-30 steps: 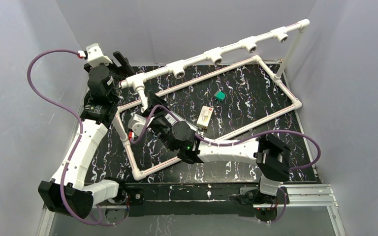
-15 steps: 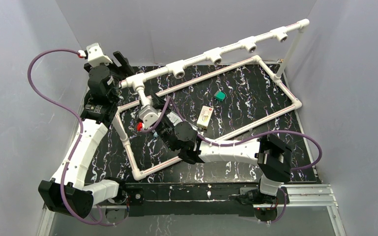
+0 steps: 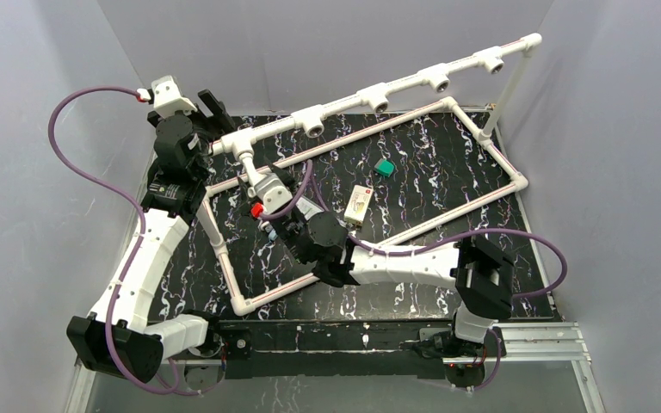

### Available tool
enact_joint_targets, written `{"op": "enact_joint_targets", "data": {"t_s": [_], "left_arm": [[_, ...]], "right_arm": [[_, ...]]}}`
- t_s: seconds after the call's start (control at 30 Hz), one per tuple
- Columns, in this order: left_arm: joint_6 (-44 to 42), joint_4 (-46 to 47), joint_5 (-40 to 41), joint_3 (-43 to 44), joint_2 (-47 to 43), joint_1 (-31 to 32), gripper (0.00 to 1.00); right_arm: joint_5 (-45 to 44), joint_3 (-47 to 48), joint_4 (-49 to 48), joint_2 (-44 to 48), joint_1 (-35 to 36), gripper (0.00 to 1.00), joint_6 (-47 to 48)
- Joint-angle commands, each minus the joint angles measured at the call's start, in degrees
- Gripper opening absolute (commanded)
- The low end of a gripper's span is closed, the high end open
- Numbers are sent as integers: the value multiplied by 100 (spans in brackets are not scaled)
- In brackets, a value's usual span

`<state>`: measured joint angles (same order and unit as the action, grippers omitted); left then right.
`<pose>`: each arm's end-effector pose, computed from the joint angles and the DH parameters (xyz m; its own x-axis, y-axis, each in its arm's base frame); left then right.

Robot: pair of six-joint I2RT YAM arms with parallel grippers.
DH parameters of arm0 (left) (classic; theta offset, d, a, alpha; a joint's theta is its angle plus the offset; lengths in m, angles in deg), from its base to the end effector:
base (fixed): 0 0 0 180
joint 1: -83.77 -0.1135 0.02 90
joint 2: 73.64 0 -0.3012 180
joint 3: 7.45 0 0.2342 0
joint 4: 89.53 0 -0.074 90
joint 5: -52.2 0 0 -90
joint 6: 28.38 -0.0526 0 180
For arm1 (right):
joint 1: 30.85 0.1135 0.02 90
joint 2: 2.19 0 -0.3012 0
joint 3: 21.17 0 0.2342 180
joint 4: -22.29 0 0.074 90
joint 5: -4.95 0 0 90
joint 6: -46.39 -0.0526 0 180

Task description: Install the water faucets

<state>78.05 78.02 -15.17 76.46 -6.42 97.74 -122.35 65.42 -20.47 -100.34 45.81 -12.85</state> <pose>0.2474 -0.0407 0.4675 0.1111 -0.2967 -0.9485 -0.1231 0.9429 -0.3094 0.1213 0.3733 0.4247 0.4374 0.0813 -0.8956 -0.5012 0.8489 -0.1677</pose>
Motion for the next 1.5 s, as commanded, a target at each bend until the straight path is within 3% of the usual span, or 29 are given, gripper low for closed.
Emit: {"op": "enact_joint_targets", "data": {"t_s": [0.0,0.1,0.2,0.53,0.77,1.07,1.3,1.47], "left_arm": [[-82,-2120,-688,-768,510,123,78],[-86,-2146,-664,-738,545,118,78],[-87,-2159,-655,-707,563,122,78],[1,-2251,-735,-423,623,117,78],[238,-2223,-834,156,669,118,78],[442,-1732,-671,1090,506,120,78],[560,-548,-527,1078,-259,122,79],[375,471,-966,803,-1016,121,79]], "right_arm": [[-216,-10,291,366,-7,46,-1041],[-14,68,727,611,-10,65,-894],[264,275,1300,905,-7,76,-888],[-38,585,3043,2290,-15,98,-760],[-767,207,4692,3511,-17,99,-947],[-1558,-832,7203,4761,-20,99,-2792],[-2177,-2223,7490,5515,-63,99,-3585],[-1723,-3230,6841,5584,-560,99,-3680]]}}
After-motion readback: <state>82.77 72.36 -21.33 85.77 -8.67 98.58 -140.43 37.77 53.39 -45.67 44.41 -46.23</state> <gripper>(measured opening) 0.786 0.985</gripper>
